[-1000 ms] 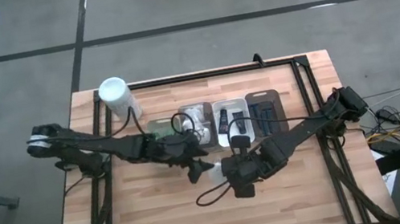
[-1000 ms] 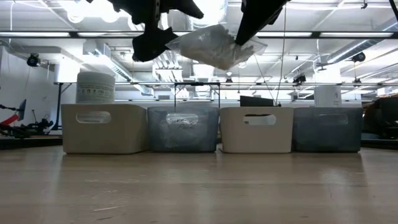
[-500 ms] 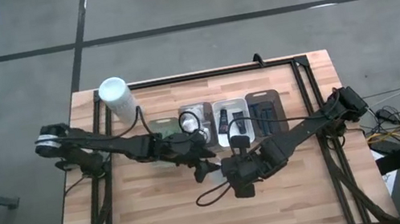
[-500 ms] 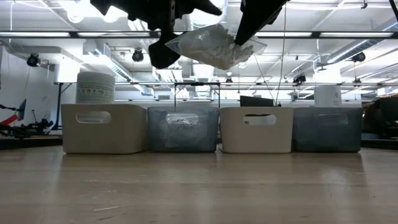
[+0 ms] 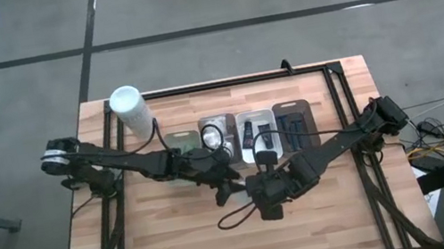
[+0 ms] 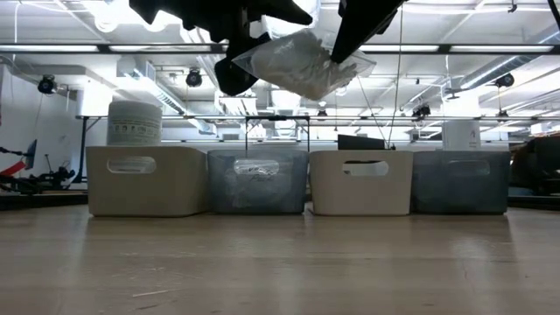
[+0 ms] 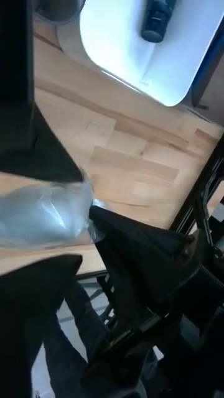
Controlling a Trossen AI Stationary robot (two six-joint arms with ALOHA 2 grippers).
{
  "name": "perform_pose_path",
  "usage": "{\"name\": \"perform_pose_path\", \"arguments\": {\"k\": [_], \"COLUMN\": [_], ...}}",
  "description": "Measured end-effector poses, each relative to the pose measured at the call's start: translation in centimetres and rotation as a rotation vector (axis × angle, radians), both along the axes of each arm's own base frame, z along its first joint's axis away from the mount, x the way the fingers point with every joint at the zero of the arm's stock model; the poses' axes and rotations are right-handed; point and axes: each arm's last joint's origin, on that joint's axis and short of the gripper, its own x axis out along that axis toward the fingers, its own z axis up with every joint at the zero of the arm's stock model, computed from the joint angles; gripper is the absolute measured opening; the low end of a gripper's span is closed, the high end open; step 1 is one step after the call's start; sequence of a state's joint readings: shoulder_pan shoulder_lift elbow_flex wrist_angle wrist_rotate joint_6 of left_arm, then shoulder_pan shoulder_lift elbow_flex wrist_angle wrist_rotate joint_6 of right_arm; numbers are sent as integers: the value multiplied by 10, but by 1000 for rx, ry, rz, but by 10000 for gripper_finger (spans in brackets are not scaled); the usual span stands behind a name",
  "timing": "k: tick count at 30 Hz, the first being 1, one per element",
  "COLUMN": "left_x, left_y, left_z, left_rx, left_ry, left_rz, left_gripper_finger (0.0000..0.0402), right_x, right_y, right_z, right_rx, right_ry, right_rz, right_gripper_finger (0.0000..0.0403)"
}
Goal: Pick & Place Travel size toiletries
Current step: Put the cotton pack into the left black bin
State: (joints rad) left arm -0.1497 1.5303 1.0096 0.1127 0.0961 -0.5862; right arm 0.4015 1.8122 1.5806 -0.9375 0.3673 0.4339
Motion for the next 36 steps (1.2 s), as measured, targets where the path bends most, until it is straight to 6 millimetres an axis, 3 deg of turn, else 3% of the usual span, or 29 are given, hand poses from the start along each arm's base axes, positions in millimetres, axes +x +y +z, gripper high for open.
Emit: {"name": "perform_pose_path", "arguments": {"k": [12, 17, 23, 29, 36], "left_x": [0, 0, -6, -14, -30], "left_y": [2, 3, 6, 10, 27], "left_z": [0, -1, -5, 0, 17], "left_rx": [163, 197, 249, 300, 392], "left_ry": [-32, -19, 55, 88, 65], "left_rz": [22, 39, 86, 123, 196], "left_gripper_finger": [10, 6, 4, 2, 2], "right_x": [0, -1, -8, -25, -55], "right_y": [0, 0, 0, 0, -3], "right_z": [0, 2, 13, 36, 50], "right_rx": [1, 21, 56, 29, 6], "right_ry": [-2, -10, -42, -130, -157], "right_rz": [-5, -33, -66, -128, -295], "right_gripper_finger": [10, 48, 141, 232, 296]}}
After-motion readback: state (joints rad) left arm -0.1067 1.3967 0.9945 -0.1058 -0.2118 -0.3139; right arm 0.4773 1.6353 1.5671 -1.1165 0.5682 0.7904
